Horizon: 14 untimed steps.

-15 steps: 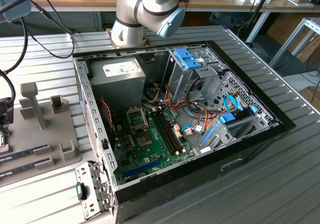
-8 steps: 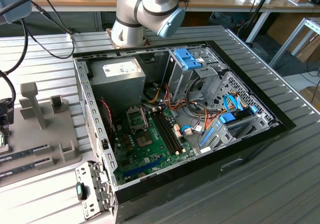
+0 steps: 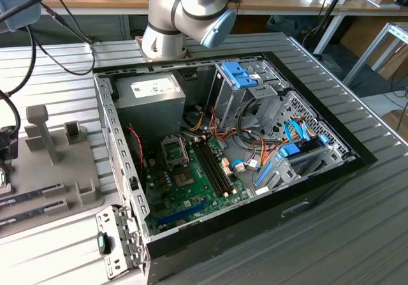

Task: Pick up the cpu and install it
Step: 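Pick up the cpu and move it towards the insertion slot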

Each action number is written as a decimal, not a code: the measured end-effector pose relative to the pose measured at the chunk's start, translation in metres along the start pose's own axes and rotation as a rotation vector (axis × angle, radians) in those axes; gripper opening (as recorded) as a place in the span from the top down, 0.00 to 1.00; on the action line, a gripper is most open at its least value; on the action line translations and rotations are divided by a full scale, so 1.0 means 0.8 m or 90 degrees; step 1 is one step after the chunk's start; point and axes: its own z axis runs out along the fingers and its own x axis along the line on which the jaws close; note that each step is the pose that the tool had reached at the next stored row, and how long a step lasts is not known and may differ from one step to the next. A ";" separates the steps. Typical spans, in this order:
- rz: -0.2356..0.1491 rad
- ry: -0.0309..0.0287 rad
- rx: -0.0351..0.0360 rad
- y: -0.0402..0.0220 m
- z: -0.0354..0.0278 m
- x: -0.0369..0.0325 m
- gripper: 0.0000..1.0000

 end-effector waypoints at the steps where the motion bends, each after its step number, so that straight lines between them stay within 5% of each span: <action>1: 0.000 0.0000 0.0001 0.0000 0.0003 0.0000 0.46; 14: 0.000 0.0000 0.0000 -0.0003 0.0050 0.0005 0.46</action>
